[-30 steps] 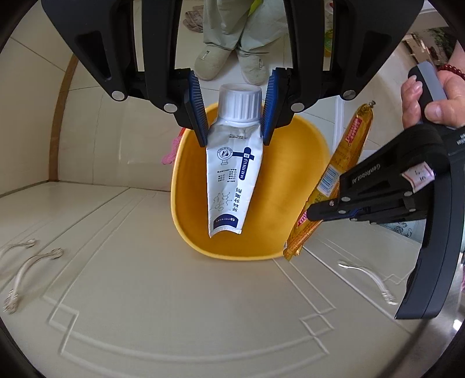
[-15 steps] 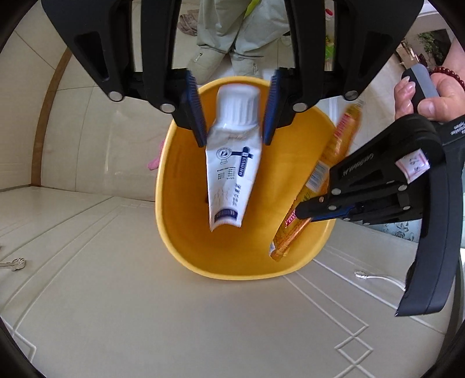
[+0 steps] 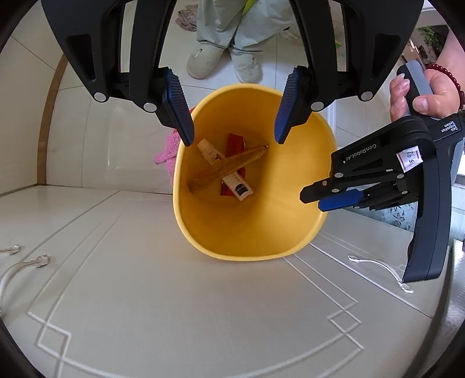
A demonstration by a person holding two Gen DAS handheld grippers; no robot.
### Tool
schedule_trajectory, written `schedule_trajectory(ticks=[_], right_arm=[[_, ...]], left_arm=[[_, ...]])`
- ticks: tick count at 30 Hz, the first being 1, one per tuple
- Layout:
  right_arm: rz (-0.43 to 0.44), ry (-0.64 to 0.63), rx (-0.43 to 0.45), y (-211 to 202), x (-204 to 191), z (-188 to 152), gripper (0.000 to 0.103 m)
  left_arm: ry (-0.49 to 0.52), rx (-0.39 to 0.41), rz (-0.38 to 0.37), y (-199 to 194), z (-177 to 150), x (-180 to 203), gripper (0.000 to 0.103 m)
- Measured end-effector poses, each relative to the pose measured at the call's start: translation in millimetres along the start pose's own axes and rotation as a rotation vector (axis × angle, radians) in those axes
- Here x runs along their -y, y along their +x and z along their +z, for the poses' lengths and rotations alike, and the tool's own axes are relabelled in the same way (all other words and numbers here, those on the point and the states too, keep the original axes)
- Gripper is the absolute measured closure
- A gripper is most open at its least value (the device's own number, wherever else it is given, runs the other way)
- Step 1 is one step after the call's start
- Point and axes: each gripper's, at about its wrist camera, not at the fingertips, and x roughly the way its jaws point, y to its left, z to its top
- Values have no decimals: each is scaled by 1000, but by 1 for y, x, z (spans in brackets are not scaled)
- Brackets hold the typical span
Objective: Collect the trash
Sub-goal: 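Carry gold wrapper and toothpaste tube over the yellow bin and release both, then raise both tools from the bin toward the counter, then grasp the yellow snack packet with the left gripper while the right grasps the foil packet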
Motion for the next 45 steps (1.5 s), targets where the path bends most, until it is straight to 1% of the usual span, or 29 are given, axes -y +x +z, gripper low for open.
schedule_trajectory(ticks=[4,7,9,12,15,17,19,22,23,24,25,26,28,32,35,39,41,43,45], right_arm=[[5,10,27,-20,-5,-6,45],[4,16,54,-31,-18,-9,45],[0,14,74,-46,-25,-14,45],[-16,11,107,-72,-33,-22,45],[-59,2,152,-99,-41,-26,45],[-109,-13,202,-123,-50,-31,45],[-159,-30,258,-144,-59,-31,45],[-212,-42,336,-174,-71,-31,44],[-216,-43,355,-182,-74,-31,44],[-220,-41,376,-190,-78,-31,42],[-223,-37,406,-202,-81,-30,37],[-220,-33,422,-210,-84,-30,34],[-215,-24,461,-226,-90,-29,33],[-205,-13,517,-246,-98,-19,32],[-203,-20,548,-255,-109,-10,32],[-198,-45,568,-264,-121,8,31],[-191,-56,580,-264,-127,23,29],[-185,-68,586,-264,-128,35,26],[-176,-79,587,-262,-130,52,25]], left_arm=[[-6,18,-1,-20,-5,3,70],[-15,36,-7,-37,-8,2,70],[-15,51,-5,-52,-11,6,70],[-12,77,0,-76,-16,9,70],[-16,108,12,-103,-21,11,70],[-22,133,22,-124,-26,11,70],[-33,158,38,-145,-29,13,67],[-49,205,40,-176,-33,15,66],[-51,221,40,-186,-34,15,66],[-52,237,43,-194,-34,16,64],[-53,254,43,-202,-35,15,63],[-54,271,42,-212,-35,15,63],[-51,293,43,-227,-33,15,63],[-40,343,48,-255,-23,9,63],[-28,378,65,-270,-13,3,59],[-36,404,81,-285,6,-12,58],[-39,413,92,-292,13,-19,56],[-47,422,105,-294,22,-27,50],[-56,424,113,-296,35,-37,50]])
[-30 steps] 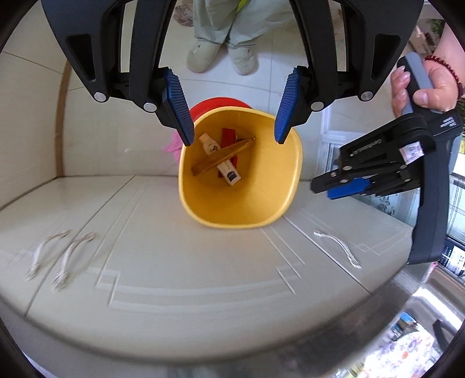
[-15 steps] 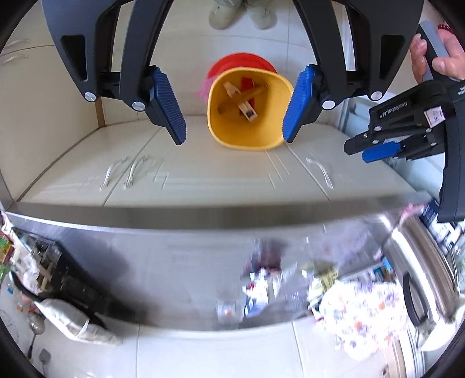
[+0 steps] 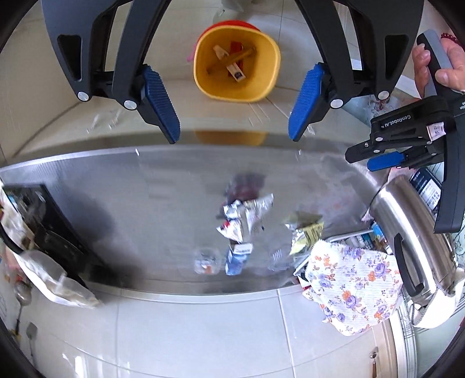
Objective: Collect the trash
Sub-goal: 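Grasp the yellow snack packet with the left gripper while the right grasps the foil packet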
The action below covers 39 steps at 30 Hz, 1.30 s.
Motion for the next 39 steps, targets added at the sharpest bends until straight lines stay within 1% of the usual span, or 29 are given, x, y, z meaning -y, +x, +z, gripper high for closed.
schedule_trajectory(ticks=[1,3,6,10,14,16,23,28,31,37,39], right_arm=[[4,-1,1,5,-1,6,23],[14,-3,11,16,-2,20,20],[27,3,-1,34,-2,34,19],[38,-7,-16,57,-5,52,16],[50,4,-27,76,-7,65,14],[48,7,-35,87,-8,73,13],[8,63,-64,125,-10,92,12],[-33,99,-101,154,-10,97,12],[-53,105,-124,168,-13,97,12],[-91,87,-131,183,-20,101,12],[-87,89,-140,188,-22,102,13]], left_arm=[[-5,-4,4,4,6,-3,46],[-8,3,18,10,19,-10,42],[-32,-15,25,25,39,-23,41],[-45,-18,38,40,61,-34,39],[-25,-24,49,54,83,-40,38],[-21,-24,40,62,94,-44,37],[37,-38,19,96,134,-57,33],[72,-69,-5,126,152,-63,33],[89,-83,-14,140,156,-62,33],[110,-107,-38,163,163,-63,34],[116,-112,-40,169,163,-64,35]])
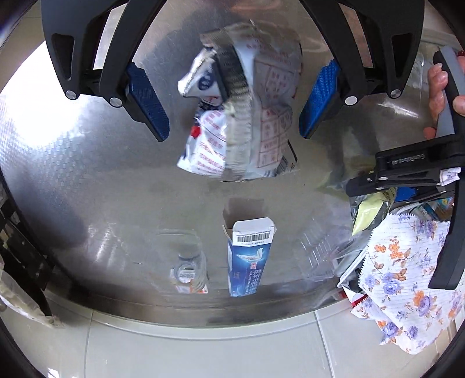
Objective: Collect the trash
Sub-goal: 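Grasp the yellow snack packet with the left gripper while the right grasps the foil packet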
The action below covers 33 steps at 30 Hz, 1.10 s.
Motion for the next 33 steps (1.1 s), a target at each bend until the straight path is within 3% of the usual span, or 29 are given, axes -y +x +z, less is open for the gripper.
schedule_trajectory(ticks=[6,8,10,16,19,33], right_arm=[[-17,-13,-2,7,-4,1,16],[-37,-26,5,7,-7,2,21],[-58,-41,11,7,-8,2,35],[-50,-41,21,6,-8,1,40],[-37,-49,22,5,-8,2,41],[56,-107,52,-20,3,0,43]], left_arm=[[24,14,-3,8,7,1,34],[28,18,7,11,10,2,37],[31,24,11,11,12,2,40],[25,34,17,10,16,0,64],[13,36,15,9,15,-3,69],[-62,74,66,-25,0,8,72]])
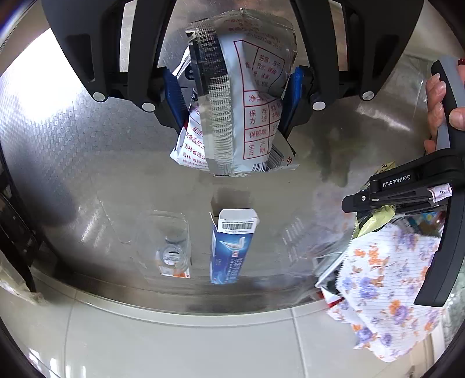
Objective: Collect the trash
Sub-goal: 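Grasp the yellow snack packet with the left gripper while the right grasps the foil packet, then carry the yellow packet and foil packet down over the yellow bin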
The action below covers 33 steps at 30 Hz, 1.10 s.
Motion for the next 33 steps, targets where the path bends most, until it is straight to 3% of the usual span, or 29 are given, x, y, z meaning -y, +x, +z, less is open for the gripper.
schedule_trajectory(ticks=[11,17,33], right_arm=[[75,-78,12,-31,15,-21,43],[84,-79,14,-47,25,-38,43],[38,-62,41,-106,23,-106,43]], left_arm=[[-66,26,55,-54,-46,32,72],[-49,28,61,-77,-76,49,72],[15,52,-3,-122,-139,83,73]])
